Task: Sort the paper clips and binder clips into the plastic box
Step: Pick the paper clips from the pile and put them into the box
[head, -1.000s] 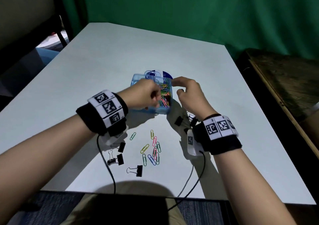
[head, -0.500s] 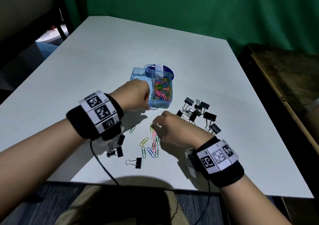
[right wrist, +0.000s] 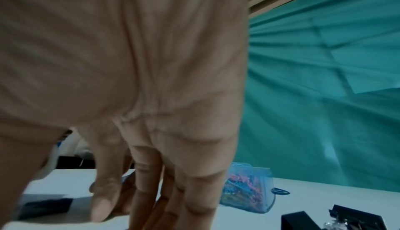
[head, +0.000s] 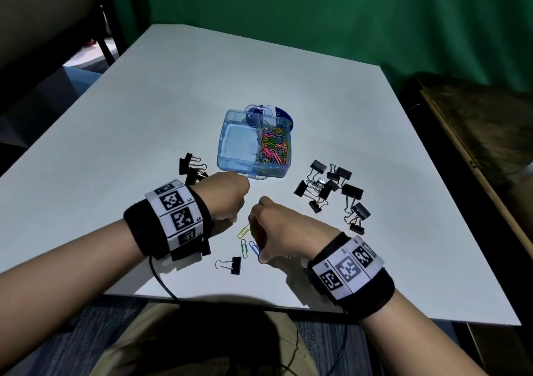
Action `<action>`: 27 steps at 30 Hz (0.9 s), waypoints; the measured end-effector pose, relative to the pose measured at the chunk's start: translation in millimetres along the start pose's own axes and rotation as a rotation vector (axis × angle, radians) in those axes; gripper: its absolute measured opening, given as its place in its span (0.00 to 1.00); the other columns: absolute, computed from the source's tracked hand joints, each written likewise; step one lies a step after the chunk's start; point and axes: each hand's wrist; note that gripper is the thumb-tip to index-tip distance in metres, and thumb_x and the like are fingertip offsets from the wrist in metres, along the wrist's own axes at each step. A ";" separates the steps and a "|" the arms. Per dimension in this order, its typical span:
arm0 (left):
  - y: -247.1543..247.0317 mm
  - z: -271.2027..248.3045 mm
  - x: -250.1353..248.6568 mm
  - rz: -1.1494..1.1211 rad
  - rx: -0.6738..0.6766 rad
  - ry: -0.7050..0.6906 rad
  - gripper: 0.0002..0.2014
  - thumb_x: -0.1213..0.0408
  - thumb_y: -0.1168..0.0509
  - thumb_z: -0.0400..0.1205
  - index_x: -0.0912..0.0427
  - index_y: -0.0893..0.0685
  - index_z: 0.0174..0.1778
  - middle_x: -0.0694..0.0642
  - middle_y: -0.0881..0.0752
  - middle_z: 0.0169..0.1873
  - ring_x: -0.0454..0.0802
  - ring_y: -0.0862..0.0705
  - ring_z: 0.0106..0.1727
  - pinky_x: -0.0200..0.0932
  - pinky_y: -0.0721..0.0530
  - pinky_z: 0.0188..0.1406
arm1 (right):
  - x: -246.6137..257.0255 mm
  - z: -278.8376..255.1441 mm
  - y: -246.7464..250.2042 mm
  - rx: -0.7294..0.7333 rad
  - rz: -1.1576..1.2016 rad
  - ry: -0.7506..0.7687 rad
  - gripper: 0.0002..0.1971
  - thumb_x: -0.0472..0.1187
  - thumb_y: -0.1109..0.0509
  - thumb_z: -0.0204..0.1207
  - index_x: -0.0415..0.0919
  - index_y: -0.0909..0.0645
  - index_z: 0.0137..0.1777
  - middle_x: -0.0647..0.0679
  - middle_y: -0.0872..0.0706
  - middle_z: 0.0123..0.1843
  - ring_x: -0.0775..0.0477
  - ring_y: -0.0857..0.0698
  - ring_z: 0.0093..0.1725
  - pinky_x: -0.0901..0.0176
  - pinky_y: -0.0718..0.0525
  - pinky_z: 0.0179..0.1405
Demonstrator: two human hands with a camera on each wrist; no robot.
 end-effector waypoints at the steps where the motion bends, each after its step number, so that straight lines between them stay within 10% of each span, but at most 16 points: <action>1: -1.3 1.1 -0.2 -0.012 -0.003 -0.011 0.09 0.67 0.25 0.71 0.57 0.18 0.41 0.61 0.13 0.48 0.58 0.14 0.52 0.44 0.21 0.42 | 1.6 -0.5 -3.1 -0.026 -0.016 0.004 0.24 0.34 0.20 0.61 0.34 0.23 0.56 0.43 0.27 0.56 0.40 0.21 0.46 0.54 0.24 0.39; 7: -1.3 3.4 3.5 -0.045 0.023 -0.038 0.07 0.67 0.24 0.69 0.61 0.13 0.41 0.57 0.15 0.39 0.56 0.14 0.48 0.42 0.20 0.39 | -0.4 3.0 -3.1 -0.158 0.001 0.010 0.10 0.28 0.37 0.72 0.33 0.17 0.50 0.35 0.17 0.53 0.33 0.17 0.52 0.51 0.21 0.43; 27: 6.1 5.8 15.4 -0.047 0.061 -0.096 0.11 0.75 0.29 0.67 0.54 0.20 0.25 0.50 0.17 0.26 0.53 0.14 0.38 0.43 0.17 0.36 | -20.6 9.7 15.3 -0.123 0.031 -0.070 0.03 0.30 0.29 0.71 0.32 0.16 0.44 0.36 0.14 0.46 0.38 0.16 0.44 0.57 0.23 0.33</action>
Point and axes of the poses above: each hand's wrist, its own z-axis towards the middle knuckle, its own y-axis out of the back of the hand, x = y × z
